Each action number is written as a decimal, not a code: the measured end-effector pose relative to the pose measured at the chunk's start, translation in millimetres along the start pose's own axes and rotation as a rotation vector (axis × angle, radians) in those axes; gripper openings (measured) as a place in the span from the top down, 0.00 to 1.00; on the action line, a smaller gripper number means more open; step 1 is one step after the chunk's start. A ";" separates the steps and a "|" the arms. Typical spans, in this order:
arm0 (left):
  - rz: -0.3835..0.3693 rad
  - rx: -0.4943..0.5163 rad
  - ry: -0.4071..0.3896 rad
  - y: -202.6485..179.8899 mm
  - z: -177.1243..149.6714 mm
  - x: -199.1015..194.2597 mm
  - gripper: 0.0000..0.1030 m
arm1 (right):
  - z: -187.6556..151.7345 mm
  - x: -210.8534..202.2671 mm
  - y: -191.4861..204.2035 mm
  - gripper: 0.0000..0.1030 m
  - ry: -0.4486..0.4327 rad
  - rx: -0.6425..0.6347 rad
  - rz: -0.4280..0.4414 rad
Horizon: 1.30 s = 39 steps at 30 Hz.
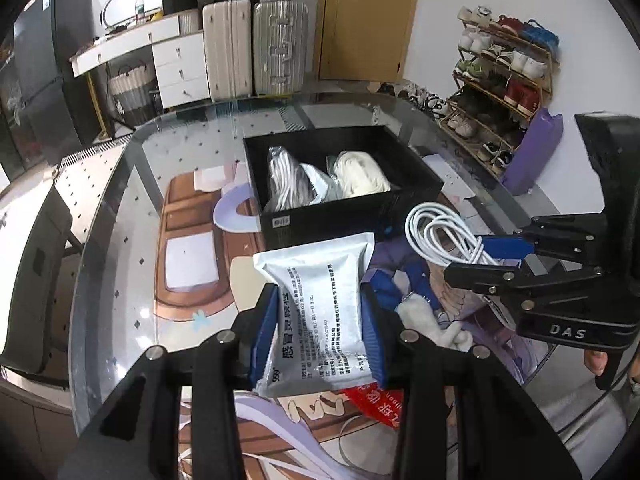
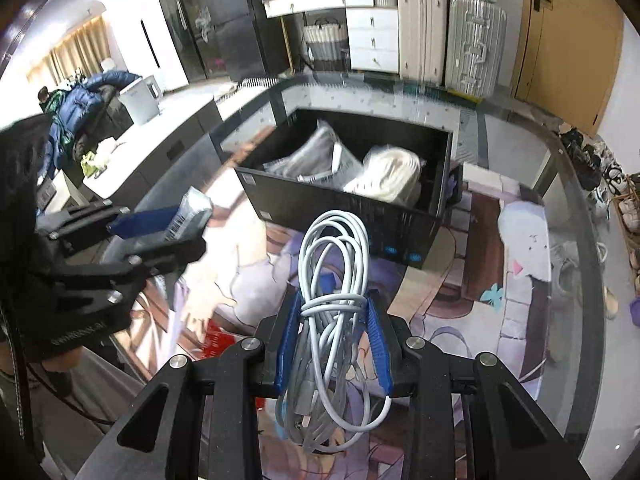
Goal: Organize soft objects
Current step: 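Lift the cable bundle and white pouch and carry both over the black box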
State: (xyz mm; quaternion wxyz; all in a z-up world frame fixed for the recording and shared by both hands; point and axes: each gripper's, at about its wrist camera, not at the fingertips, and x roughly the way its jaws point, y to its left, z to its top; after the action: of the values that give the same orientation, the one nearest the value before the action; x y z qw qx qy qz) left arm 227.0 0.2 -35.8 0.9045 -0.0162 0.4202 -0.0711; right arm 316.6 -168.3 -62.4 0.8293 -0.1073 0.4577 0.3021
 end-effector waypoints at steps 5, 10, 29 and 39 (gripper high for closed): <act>0.008 -0.016 -0.046 -2.8 2.8 -7.5 0.63 | 1.7 -14.1 0.4 0.68 -0.044 0.010 -0.007; 0.013 -0.016 -0.106 -3.9 7.8 -19.3 0.63 | 5.9 -22.9 0.7 0.68 -0.076 0.023 -0.006; 0.015 -0.040 -0.287 -9.6 24.8 -49.7 0.63 | 28.1 -75.4 23.0 0.68 -0.296 0.014 -0.026; -0.001 -0.058 -0.338 -7.6 33.5 -57.7 0.63 | 37.9 -96.1 34.8 0.68 -0.396 0.011 -0.066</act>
State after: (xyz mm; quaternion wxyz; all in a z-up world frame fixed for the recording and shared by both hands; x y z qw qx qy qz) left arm 215.0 -0.1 30.3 0.9613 -0.0545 0.2641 -0.0556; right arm 283.7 -162.1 41.5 0.9131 -0.0560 0.2837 0.2874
